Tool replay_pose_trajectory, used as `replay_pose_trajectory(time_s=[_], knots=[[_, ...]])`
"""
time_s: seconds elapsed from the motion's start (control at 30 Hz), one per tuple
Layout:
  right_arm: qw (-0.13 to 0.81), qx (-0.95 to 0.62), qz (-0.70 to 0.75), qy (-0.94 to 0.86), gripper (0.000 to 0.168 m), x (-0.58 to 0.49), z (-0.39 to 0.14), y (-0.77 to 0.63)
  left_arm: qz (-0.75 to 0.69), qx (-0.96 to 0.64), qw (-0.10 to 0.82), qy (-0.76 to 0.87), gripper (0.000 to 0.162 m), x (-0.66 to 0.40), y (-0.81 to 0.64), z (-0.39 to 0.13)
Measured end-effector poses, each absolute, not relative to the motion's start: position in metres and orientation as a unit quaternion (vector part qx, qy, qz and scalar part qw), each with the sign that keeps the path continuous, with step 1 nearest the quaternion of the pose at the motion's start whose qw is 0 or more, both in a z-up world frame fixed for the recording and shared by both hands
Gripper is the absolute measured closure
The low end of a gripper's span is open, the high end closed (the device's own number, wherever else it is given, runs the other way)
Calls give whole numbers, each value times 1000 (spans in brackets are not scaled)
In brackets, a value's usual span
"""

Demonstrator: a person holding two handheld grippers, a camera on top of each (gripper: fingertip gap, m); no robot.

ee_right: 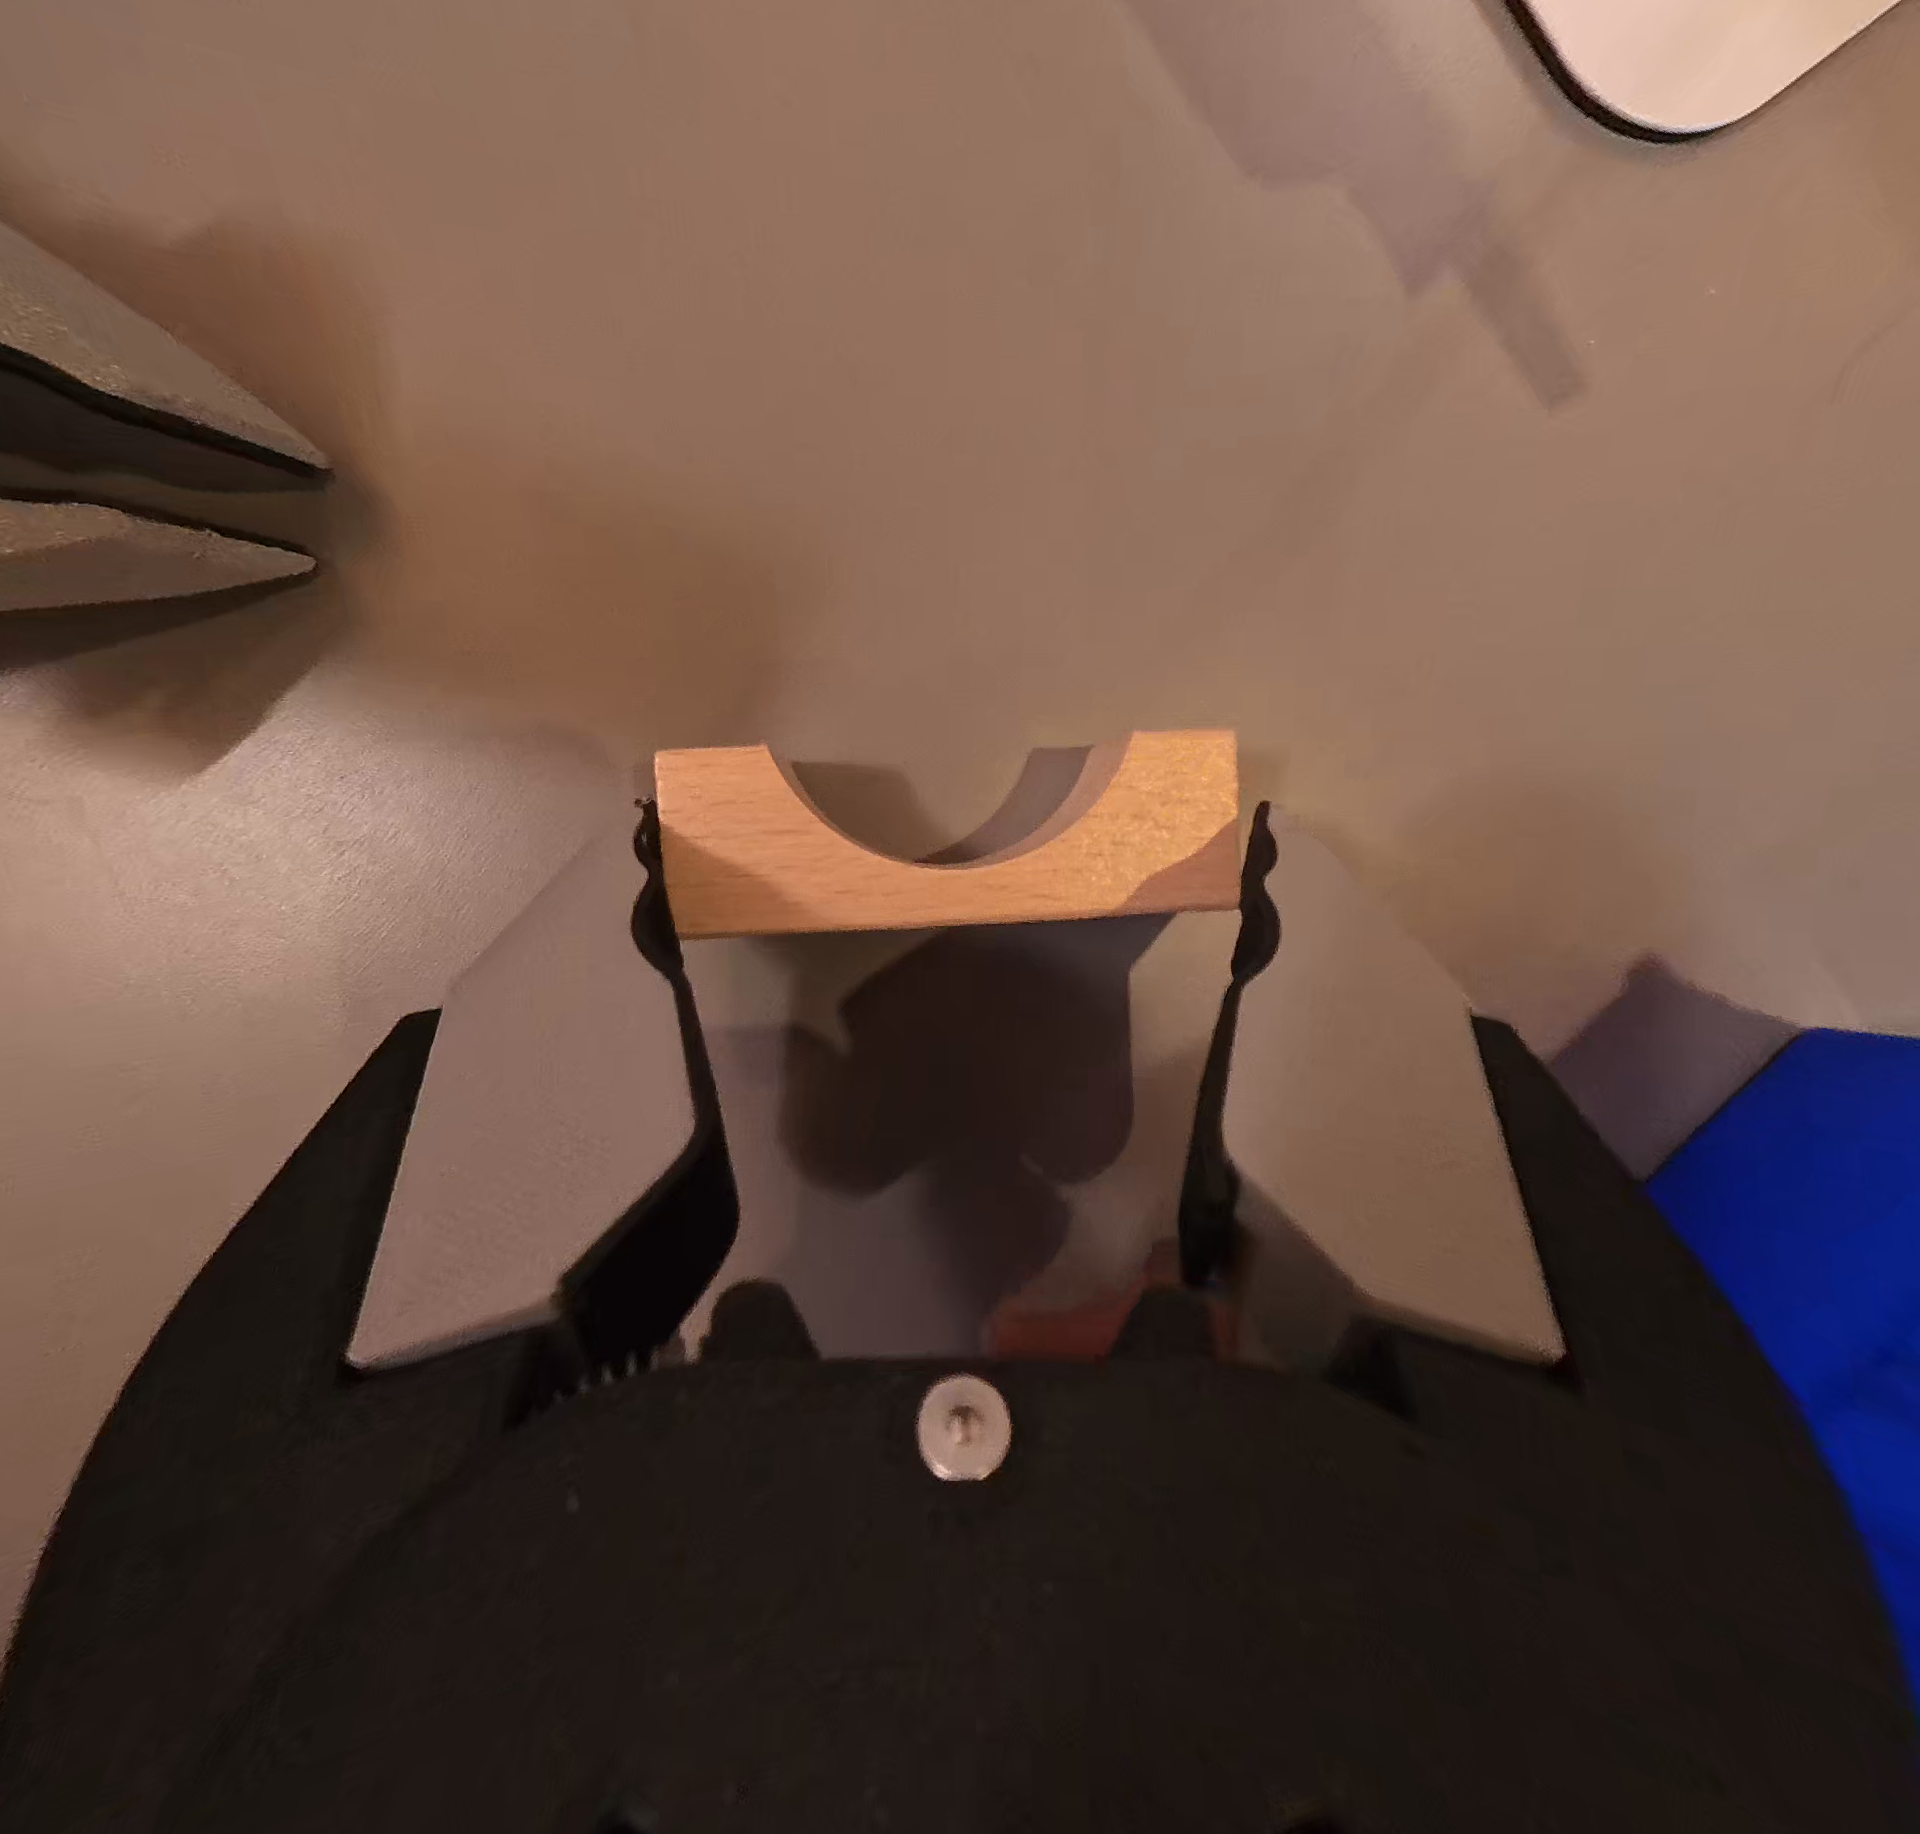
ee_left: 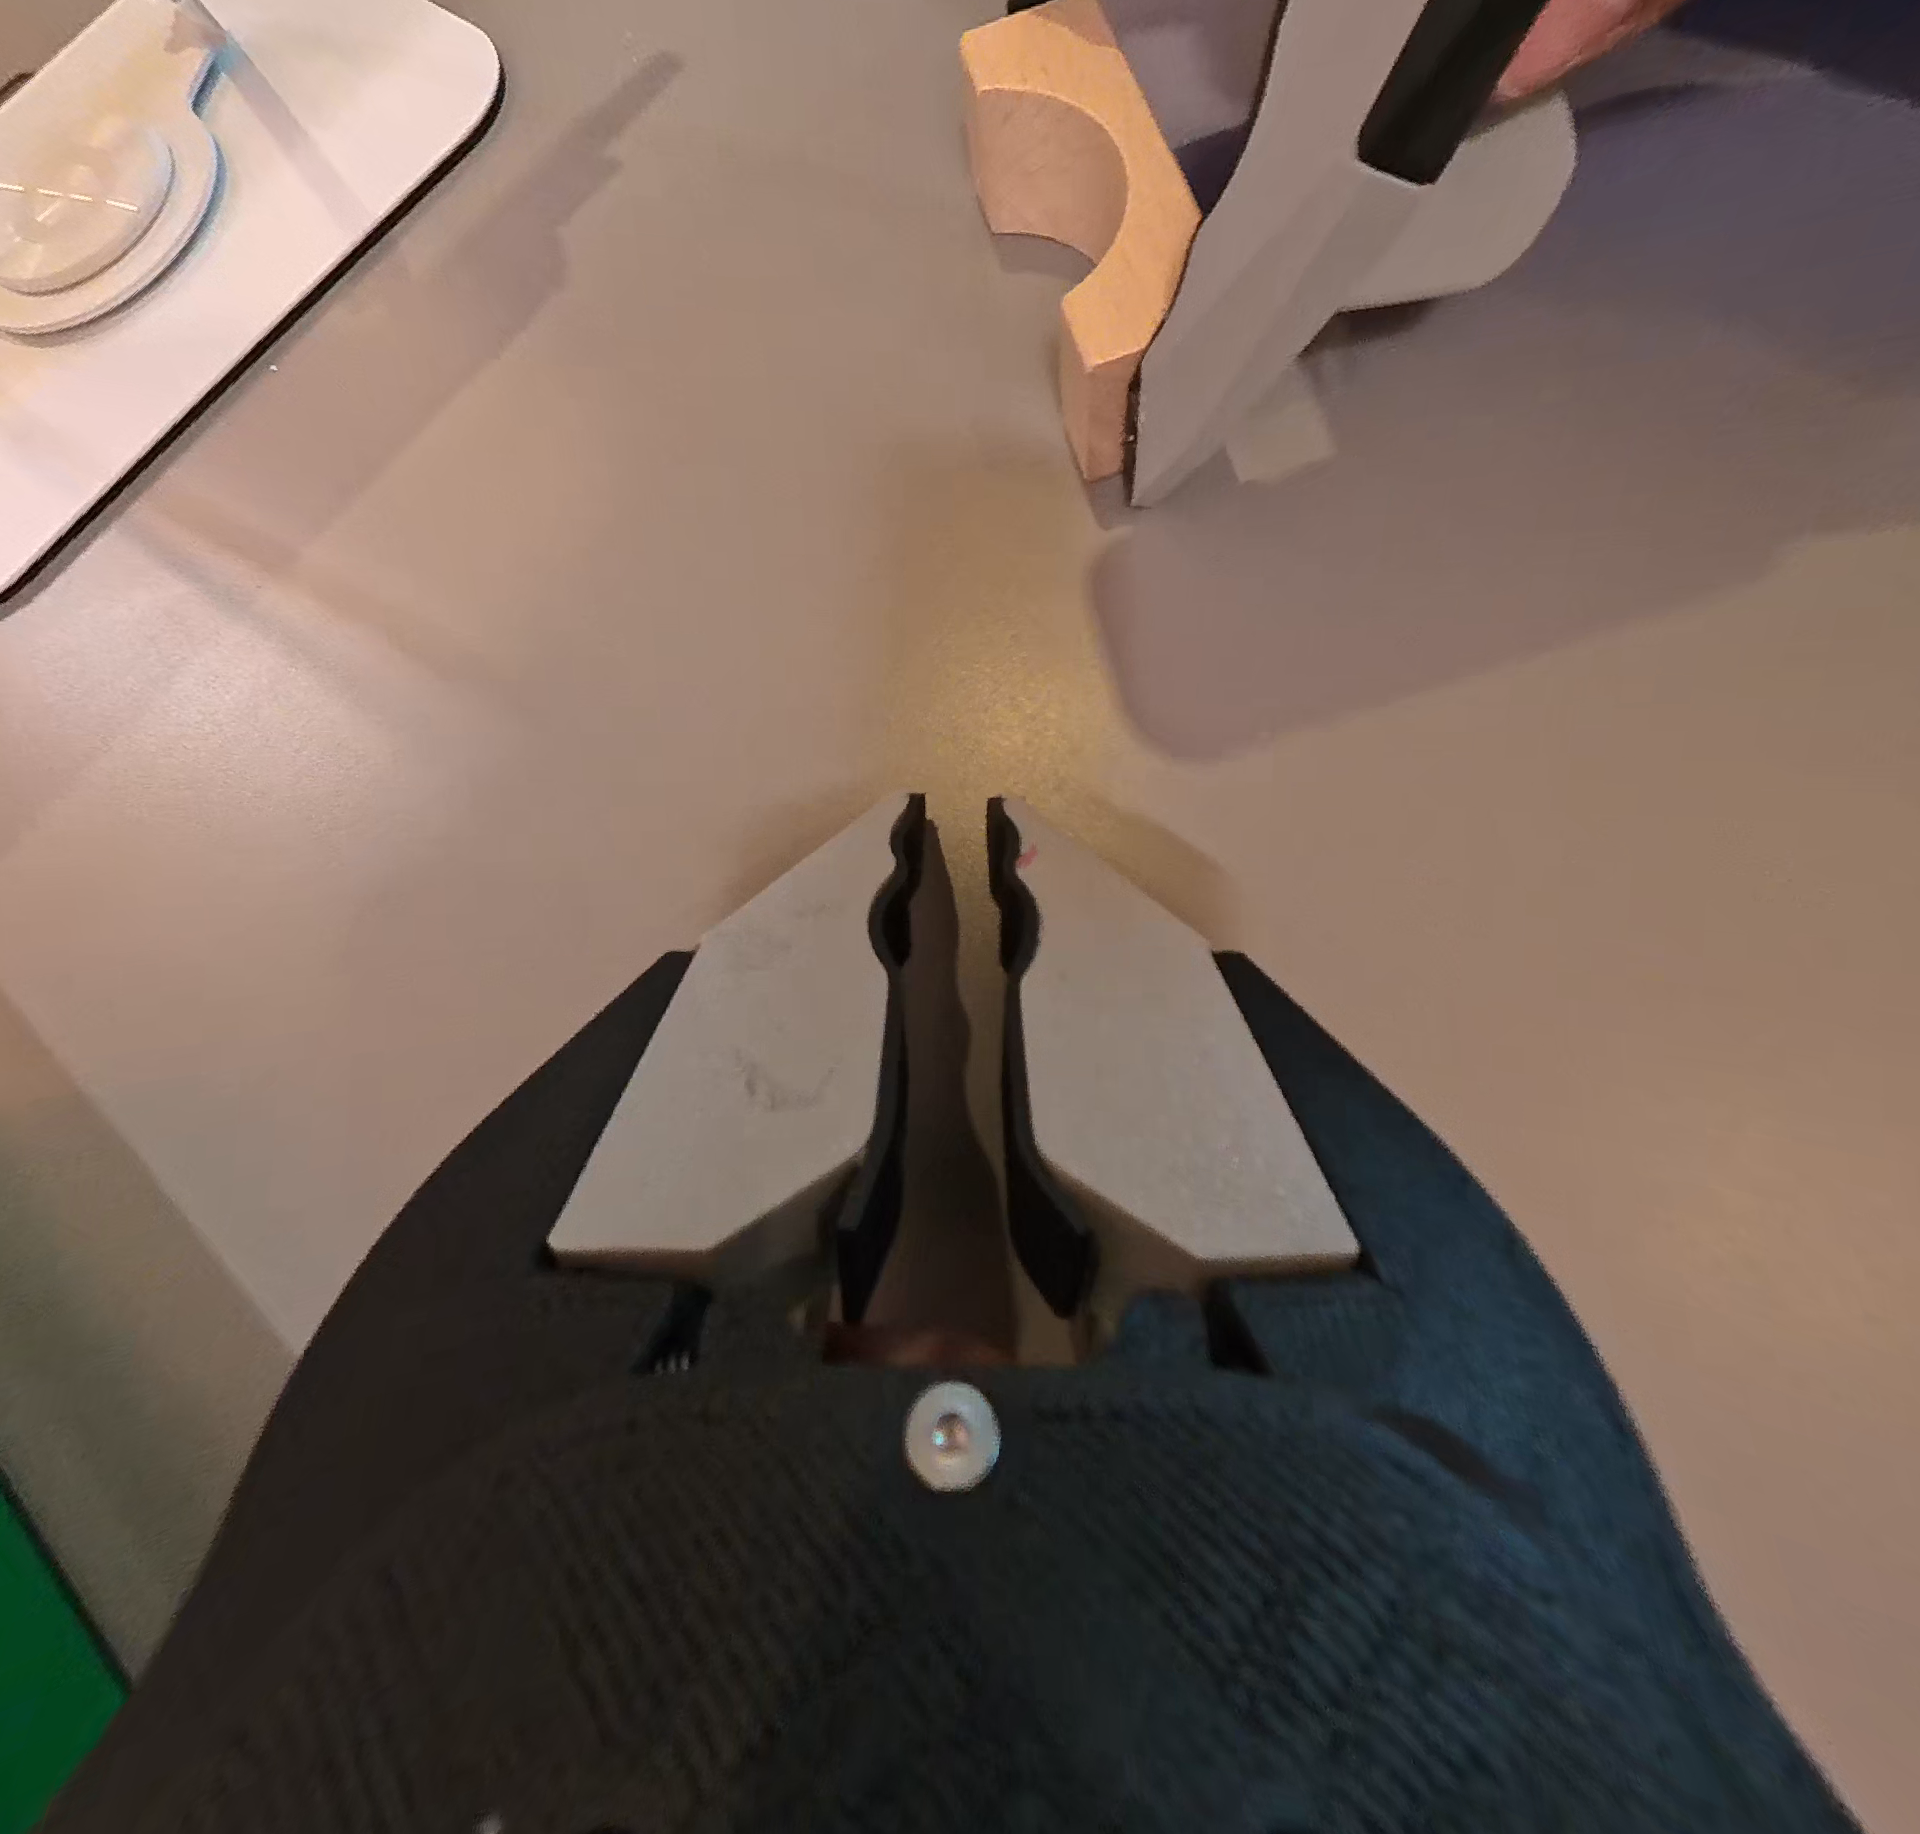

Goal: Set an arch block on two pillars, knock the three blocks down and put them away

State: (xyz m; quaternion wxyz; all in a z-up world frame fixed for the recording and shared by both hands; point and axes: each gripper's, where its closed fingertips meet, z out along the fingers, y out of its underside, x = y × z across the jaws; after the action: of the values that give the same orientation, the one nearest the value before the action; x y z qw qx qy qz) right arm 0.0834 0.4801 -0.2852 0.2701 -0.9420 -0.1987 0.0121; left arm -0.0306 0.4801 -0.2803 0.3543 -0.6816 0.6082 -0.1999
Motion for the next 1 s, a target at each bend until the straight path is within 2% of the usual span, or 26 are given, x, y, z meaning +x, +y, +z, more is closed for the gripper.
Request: replay_pose_trajectory(time_s=[0.3, 0.47, 0.63, 0.73, 0.83, 0.9, 1.0], knots=[[337, -919, -17, -206, 61, 71, -242, 468, -199, -681, 355, 609, 153, -31, 480, -280], [404, -894, -60, -184, 61, 90, -174, 445, -199, -681, 355, 609, 153, -31, 480, -280], [453, -879, -117, -87, 61, 169, -120, 404, -198, -681, 356, 608, 153, -30, 480, -280], [435, -895, -97, -8, 61, 225, -133, 380, -196, -681, 358, 608, 153, -30, 480, -280], [370, -926, -64, 36, 61, 261, -184, 362, -196, -681, 358, 608, 154, -30, 480, -280], [345, -935, -60, 57, 74, 273, -208, 353, -197, -682, 357, 607, 154, -30, 480, -280], [386, -917, -63, 81, 76, 271, -191, 353, -199, -683, 356, 606, 154, -30, 480, -280]])
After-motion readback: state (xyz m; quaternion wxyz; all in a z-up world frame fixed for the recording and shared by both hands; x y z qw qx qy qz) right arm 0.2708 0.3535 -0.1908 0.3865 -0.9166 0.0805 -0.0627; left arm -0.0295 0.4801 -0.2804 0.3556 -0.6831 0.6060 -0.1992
